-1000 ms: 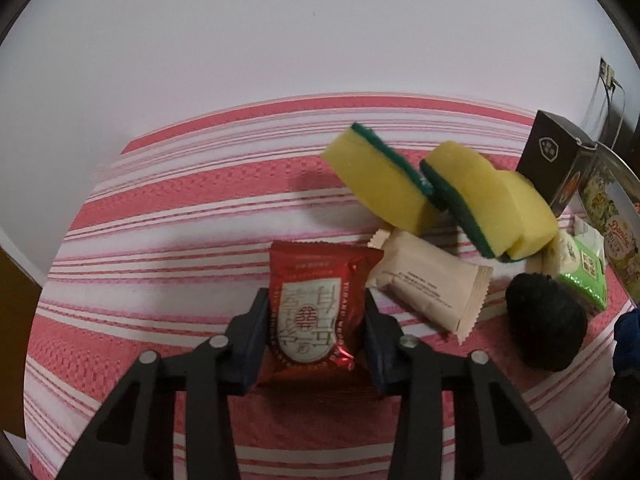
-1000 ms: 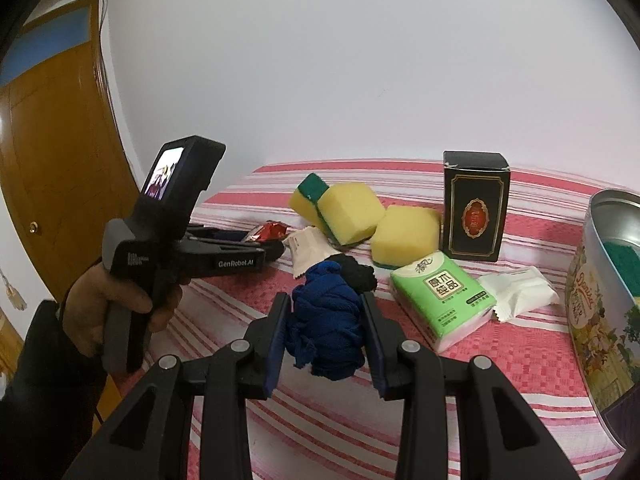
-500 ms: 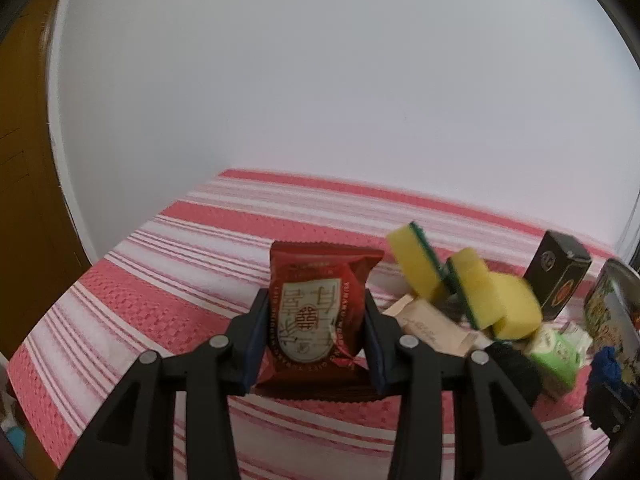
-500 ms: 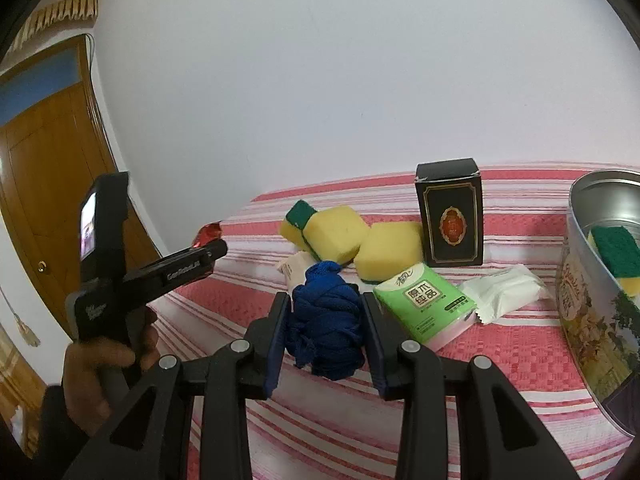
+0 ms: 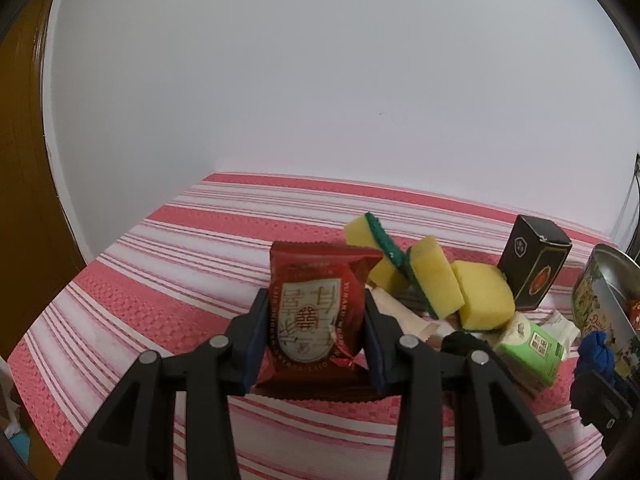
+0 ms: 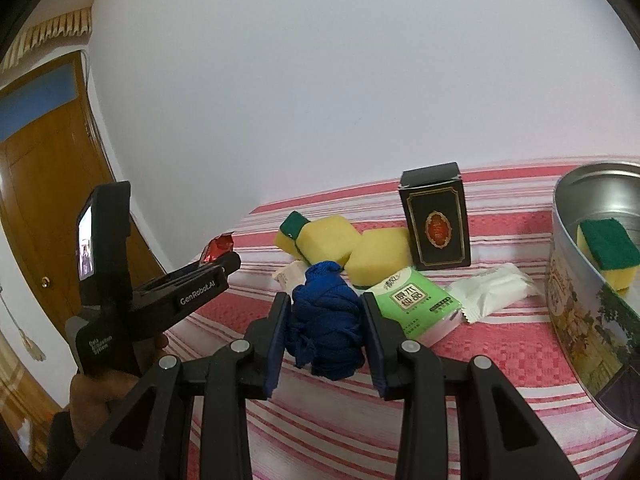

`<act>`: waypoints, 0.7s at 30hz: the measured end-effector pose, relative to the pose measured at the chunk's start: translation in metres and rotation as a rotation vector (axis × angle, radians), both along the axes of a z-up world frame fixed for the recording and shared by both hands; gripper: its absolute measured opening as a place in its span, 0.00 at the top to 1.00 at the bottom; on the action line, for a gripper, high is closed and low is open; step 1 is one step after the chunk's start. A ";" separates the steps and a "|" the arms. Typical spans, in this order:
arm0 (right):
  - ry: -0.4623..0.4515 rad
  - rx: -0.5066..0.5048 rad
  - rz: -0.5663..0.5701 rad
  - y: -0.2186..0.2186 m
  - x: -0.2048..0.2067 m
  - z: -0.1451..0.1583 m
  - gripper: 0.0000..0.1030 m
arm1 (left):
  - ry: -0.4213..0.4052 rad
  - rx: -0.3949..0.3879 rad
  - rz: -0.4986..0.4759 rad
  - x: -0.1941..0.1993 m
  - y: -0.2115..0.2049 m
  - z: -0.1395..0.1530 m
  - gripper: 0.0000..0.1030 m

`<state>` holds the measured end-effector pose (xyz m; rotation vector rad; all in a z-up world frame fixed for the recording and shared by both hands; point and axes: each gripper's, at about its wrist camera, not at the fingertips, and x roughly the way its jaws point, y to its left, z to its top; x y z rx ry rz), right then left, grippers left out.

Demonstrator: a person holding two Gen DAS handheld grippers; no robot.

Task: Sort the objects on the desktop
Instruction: 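Grasp the red white-labelled packet with the left tool while the right tool grasps the blue knitted ball, then carry the blue ball into the tin with the right tool while the left tool drops the red packet in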

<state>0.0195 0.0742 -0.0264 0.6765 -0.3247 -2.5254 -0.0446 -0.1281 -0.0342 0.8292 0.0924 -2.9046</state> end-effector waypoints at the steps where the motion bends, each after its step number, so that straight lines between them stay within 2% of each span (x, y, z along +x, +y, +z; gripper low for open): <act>1: -0.008 -0.006 -0.002 0.002 -0.001 0.000 0.63 | -0.002 0.008 -0.002 0.001 0.001 0.000 0.59; 4: -0.025 -0.022 -0.019 0.009 -0.003 -0.002 0.63 | -0.003 0.013 0.003 0.014 0.016 0.005 0.59; 14: -0.002 0.015 -0.099 0.031 0.002 -0.002 0.63 | -0.010 0.001 -0.012 0.016 0.031 0.006 0.59; 21: -0.007 0.001 -0.141 0.048 0.002 -0.005 0.63 | -0.011 -0.007 -0.045 0.014 0.046 0.006 0.59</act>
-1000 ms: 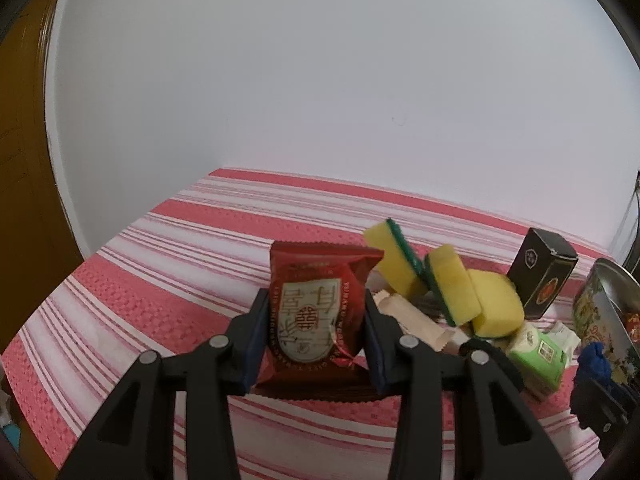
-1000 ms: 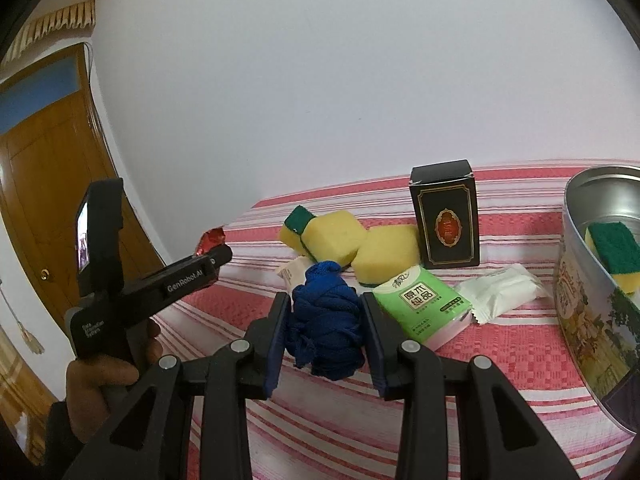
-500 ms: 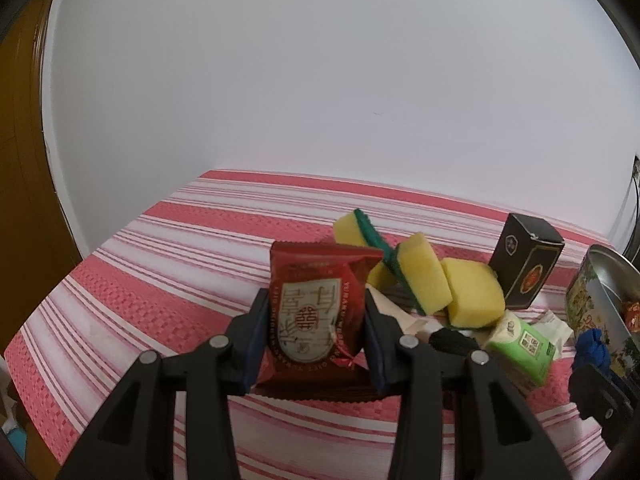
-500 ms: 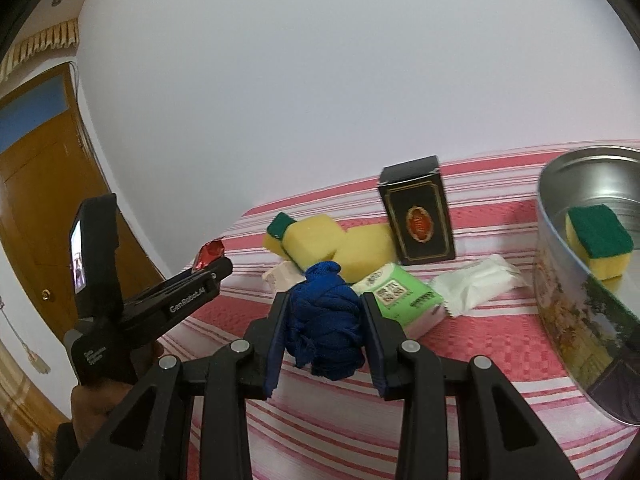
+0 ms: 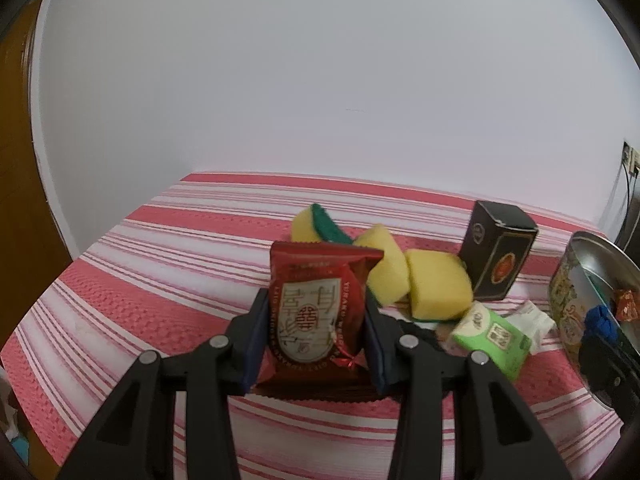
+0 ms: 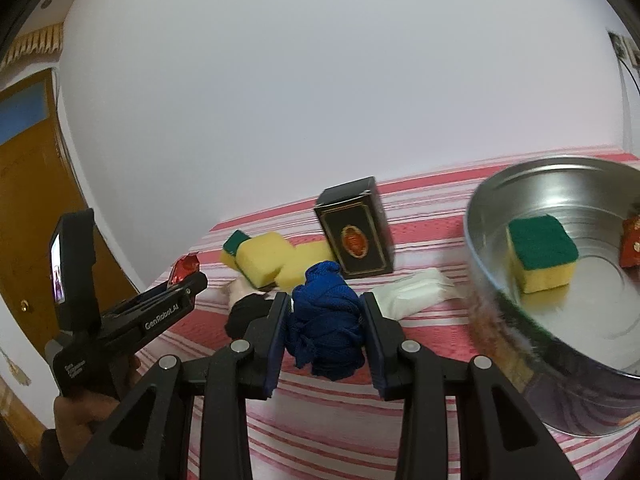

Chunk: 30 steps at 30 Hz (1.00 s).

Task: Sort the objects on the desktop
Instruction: 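Carry the blue ball into the tin with the right tool while the left tool drops the red packet in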

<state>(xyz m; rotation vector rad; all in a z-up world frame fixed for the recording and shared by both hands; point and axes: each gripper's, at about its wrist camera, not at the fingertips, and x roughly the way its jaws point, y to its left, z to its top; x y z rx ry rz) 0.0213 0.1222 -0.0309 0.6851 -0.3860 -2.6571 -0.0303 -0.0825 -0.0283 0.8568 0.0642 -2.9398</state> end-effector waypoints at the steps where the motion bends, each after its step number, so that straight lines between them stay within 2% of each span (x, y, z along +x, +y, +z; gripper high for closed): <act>1: 0.000 0.000 -0.004 0.002 0.001 0.000 0.63 | 0.000 0.000 -0.007 0.001 0.002 0.000 0.59; 7: 0.034 0.042 -0.048 0.013 0.009 0.005 0.63 | 0.000 0.001 -0.050 0.004 0.022 0.000 0.59; 14: 0.076 0.045 -0.116 0.039 0.019 0.017 0.63 | -0.007 0.010 -0.109 0.005 0.048 -0.001 0.59; 30: 0.184 0.161 -0.332 0.094 0.042 0.040 0.63 | 0.021 0.082 -0.270 0.015 0.110 0.009 0.59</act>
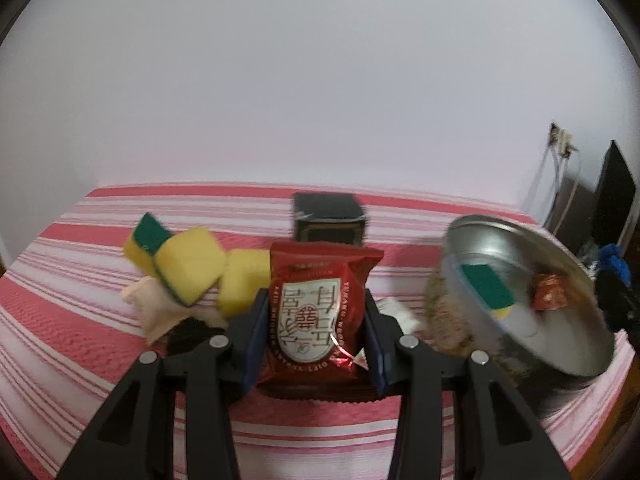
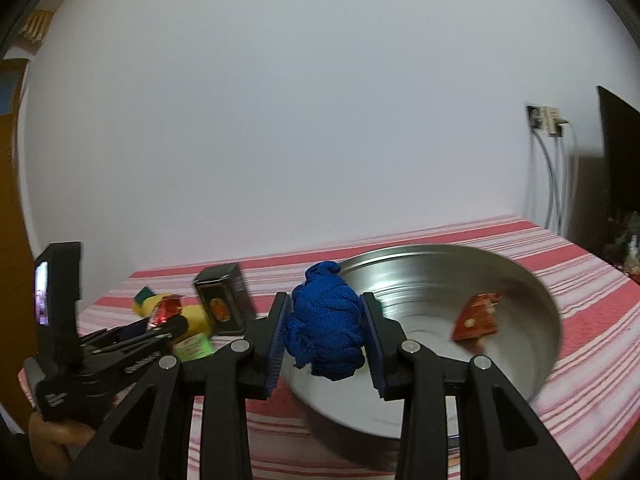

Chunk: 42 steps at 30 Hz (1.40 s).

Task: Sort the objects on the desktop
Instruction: 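Carry the blue ball into the tin with the right tool while the left tool drops the red packet in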

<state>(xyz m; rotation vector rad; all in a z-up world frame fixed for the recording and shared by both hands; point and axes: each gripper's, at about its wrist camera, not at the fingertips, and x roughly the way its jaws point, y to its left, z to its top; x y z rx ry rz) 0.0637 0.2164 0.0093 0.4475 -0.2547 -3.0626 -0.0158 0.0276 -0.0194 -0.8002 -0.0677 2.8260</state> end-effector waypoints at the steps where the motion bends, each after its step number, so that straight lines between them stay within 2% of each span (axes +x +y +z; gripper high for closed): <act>1: 0.003 -0.002 -0.015 0.006 0.001 0.001 0.63 | 0.010 -0.001 -0.010 0.002 0.005 0.003 0.59; 9: 0.031 -0.027 -0.138 0.055 0.005 0.010 0.63 | 0.059 -0.041 -0.099 0.007 0.051 0.021 0.59; 19: 0.041 -0.032 -0.239 0.104 0.006 0.018 0.63 | 0.058 -0.062 -0.190 0.004 0.107 0.028 0.59; 30: 0.057 0.043 -0.294 0.125 -0.015 0.026 0.63 | 0.033 -0.076 -0.237 -0.001 0.141 0.025 0.59; 42: -0.025 0.135 -0.268 0.126 -0.045 0.009 0.63 | 0.000 -0.142 -0.288 -0.008 0.175 0.013 0.59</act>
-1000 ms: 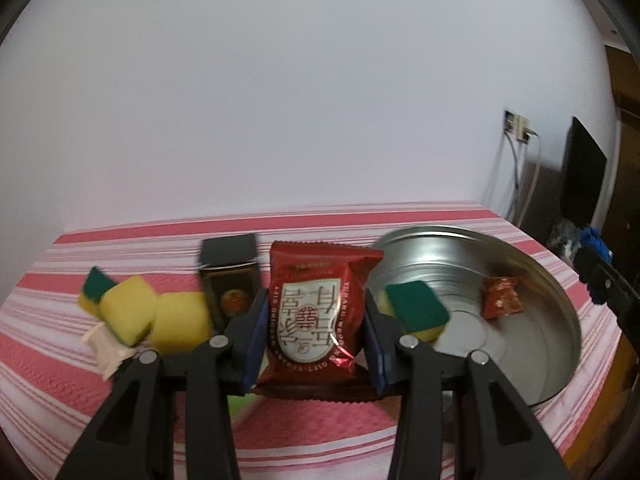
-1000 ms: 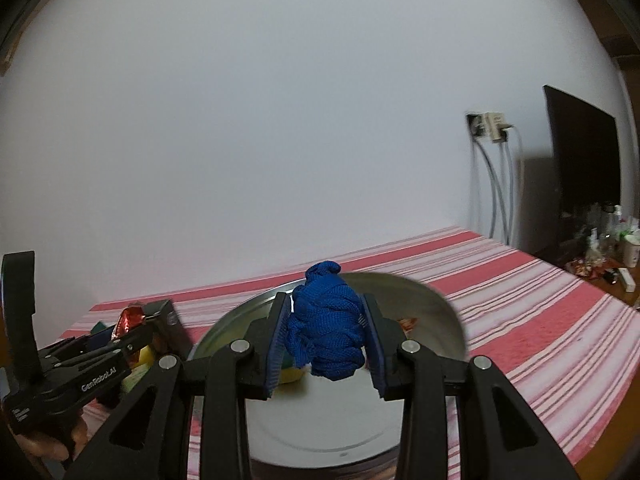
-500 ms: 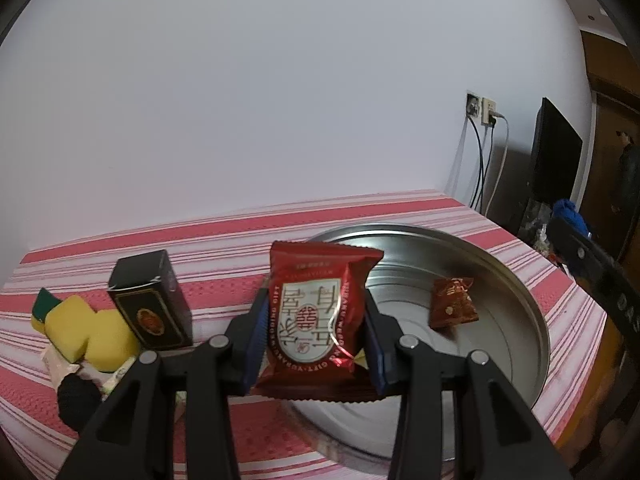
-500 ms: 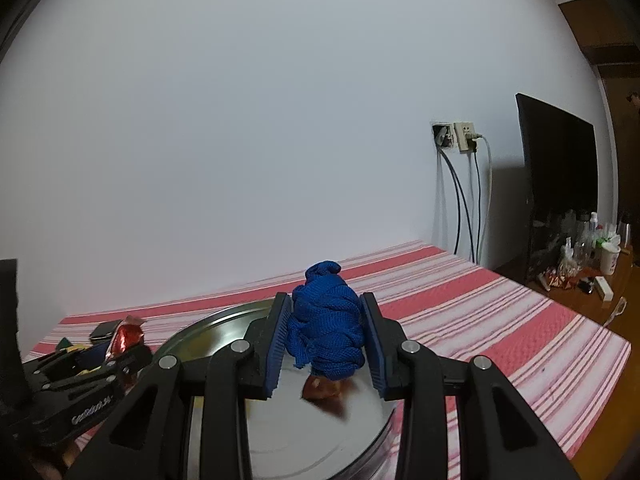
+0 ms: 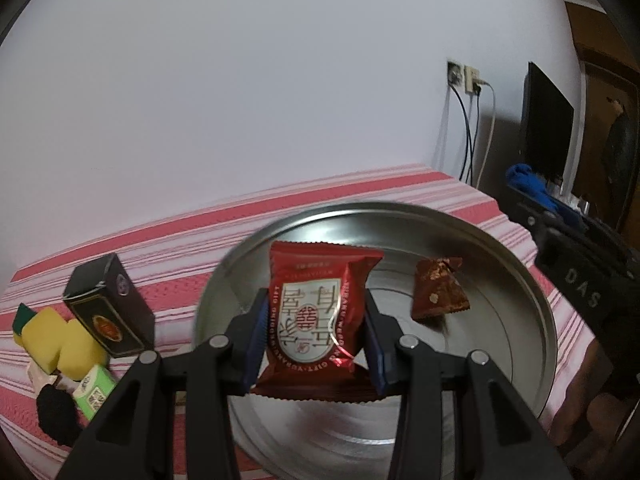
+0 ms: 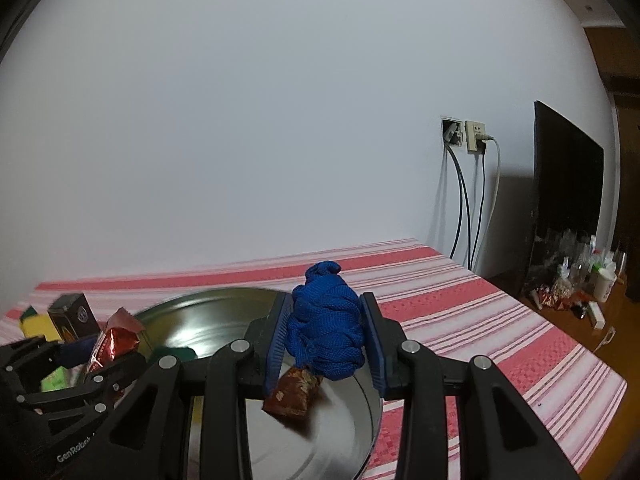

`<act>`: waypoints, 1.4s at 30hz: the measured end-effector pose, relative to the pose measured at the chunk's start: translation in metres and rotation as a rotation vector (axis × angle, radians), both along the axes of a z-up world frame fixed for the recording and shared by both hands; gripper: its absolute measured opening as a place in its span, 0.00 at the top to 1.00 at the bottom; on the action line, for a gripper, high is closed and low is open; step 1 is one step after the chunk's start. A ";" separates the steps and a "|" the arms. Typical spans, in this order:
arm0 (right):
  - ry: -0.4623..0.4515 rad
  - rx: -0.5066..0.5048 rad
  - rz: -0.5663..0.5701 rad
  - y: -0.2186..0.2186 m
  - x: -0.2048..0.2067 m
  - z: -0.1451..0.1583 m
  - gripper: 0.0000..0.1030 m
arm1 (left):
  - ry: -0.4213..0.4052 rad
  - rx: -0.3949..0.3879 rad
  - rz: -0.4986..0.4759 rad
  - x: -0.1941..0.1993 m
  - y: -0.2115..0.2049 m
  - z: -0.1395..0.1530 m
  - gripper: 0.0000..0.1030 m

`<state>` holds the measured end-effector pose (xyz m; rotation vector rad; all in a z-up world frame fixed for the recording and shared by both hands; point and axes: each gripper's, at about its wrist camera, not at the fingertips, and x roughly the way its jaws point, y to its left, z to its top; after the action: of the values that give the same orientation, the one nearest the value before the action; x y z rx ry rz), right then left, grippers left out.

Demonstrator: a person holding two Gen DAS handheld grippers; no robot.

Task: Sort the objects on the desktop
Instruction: 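Carry the blue ball into the tin with the right tool while the left tool drops the red packet in, then withdraw both open tools from the tin toward the remaining objects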

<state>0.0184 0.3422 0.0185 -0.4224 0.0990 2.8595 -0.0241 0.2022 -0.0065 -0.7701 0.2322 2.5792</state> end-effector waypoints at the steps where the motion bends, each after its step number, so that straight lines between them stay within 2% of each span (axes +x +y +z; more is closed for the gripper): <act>1: -0.006 0.016 -0.003 -0.001 -0.002 -0.001 0.63 | -0.004 -0.003 -0.004 0.000 0.001 -0.001 0.59; 8: -0.008 0.046 0.004 -0.001 -0.008 -0.009 0.63 | 0.000 -0.044 -0.010 -0.001 0.012 -0.006 0.59; 11: 0.015 0.046 -0.002 -0.002 -0.007 -0.013 0.60 | -0.008 -0.051 -0.001 -0.005 0.015 -0.009 0.55; 13: 0.018 0.050 0.004 -0.003 -0.008 -0.014 0.41 | -0.014 -0.036 0.002 -0.006 0.014 -0.008 0.36; 14: 0.026 0.054 -0.001 -0.004 -0.007 -0.014 0.22 | -0.008 -0.028 0.000 -0.005 0.014 -0.007 0.29; 15: 0.042 0.055 -0.007 -0.004 -0.005 -0.013 0.15 | 0.008 -0.019 0.003 -0.004 0.014 -0.005 0.17; 16: 0.070 0.051 -0.010 -0.004 -0.001 -0.011 0.15 | 0.023 -0.013 0.006 -0.002 0.013 -0.004 0.06; 18: 0.106 0.034 -0.012 -0.003 0.003 -0.010 0.15 | 0.069 0.001 0.018 0.003 0.012 -0.002 0.01; 22: 0.144 0.019 -0.045 0.001 0.010 -0.007 0.15 | 0.128 0.008 0.018 0.008 0.008 -0.003 0.01; 30: 0.251 -0.019 -0.153 0.012 0.034 -0.003 0.15 | 0.242 0.112 0.162 0.007 -0.037 0.000 0.01; 35: 0.258 -0.030 -0.164 0.004 0.035 -0.003 0.15 | 0.274 0.106 0.242 0.000 -0.053 -0.005 0.01; 39: 0.330 -0.069 -0.132 -0.010 0.043 -0.002 0.15 | 0.306 0.112 0.262 -0.001 -0.059 -0.004 0.01; 42: 0.335 -0.100 -0.088 -0.026 0.043 -0.002 0.15 | 0.313 0.121 0.263 0.003 -0.066 -0.005 0.01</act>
<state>0.0612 0.3167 0.0168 0.0456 0.3141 2.8180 -0.0208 0.1358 -0.0119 -0.3700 0.0704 2.9265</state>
